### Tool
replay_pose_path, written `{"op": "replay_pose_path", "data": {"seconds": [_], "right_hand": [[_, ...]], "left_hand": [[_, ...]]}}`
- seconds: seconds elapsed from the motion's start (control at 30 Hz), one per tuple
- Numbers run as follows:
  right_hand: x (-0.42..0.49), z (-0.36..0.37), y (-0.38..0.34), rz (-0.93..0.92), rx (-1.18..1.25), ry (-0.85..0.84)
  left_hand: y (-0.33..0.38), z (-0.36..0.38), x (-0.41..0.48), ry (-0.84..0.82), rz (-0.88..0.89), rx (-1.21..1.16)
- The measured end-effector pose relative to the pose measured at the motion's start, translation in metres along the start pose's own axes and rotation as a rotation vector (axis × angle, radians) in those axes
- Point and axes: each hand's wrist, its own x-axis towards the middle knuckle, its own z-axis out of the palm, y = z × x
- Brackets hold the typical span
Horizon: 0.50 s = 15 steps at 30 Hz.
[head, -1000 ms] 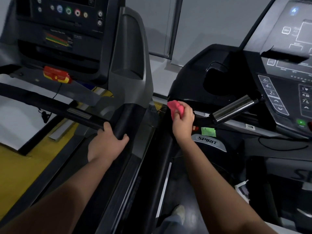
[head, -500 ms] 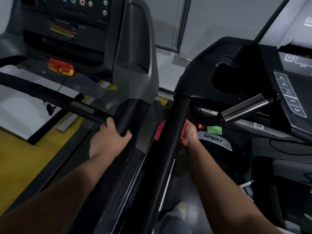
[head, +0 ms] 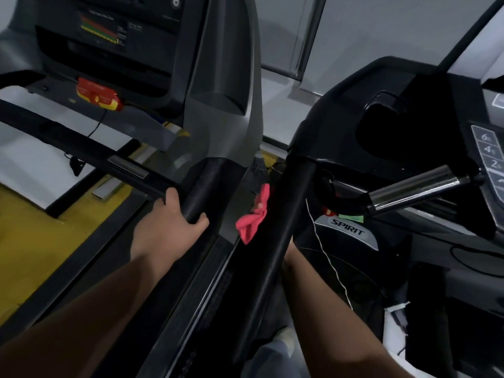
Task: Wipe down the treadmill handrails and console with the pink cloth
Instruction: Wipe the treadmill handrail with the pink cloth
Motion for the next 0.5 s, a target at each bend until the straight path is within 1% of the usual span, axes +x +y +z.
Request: {"op": "replay_pose_path", "data": {"seconds": [0.03,0.07,0.13,0.23,0.37,0.43,0.5], "right_hand": [[-0.003,0.004,0.004,0.059,0.036,0.045],[-0.008,0.008,0.0,0.085,0.013,0.159],[-0.025,0.007,-0.006,-0.004,0.041,0.263],[-0.036,0.004,-0.007,-0.128,-0.103,0.385],[-0.046,0.009,-0.015,-0.298,-0.394,0.588],[-0.047,0.017,-0.022,-0.42,-0.641,0.616],[-0.046,0.023,-0.023,-0.53,-0.939,0.619]], "left_hand": [[0.0,0.0,0.0,0.003,-0.003,0.002],[0.0,0.0,0.0,0.005,-0.006,0.003],[0.0,0.0,0.0,0.004,-0.006,0.012],[0.0,0.0,0.001,-0.005,0.003,0.025],[0.0,0.0,0.0,-0.018,0.012,0.035],[-0.001,0.001,0.0,-0.015,0.021,0.04],[-0.002,0.001,0.0,-0.015,0.03,0.043]]}}
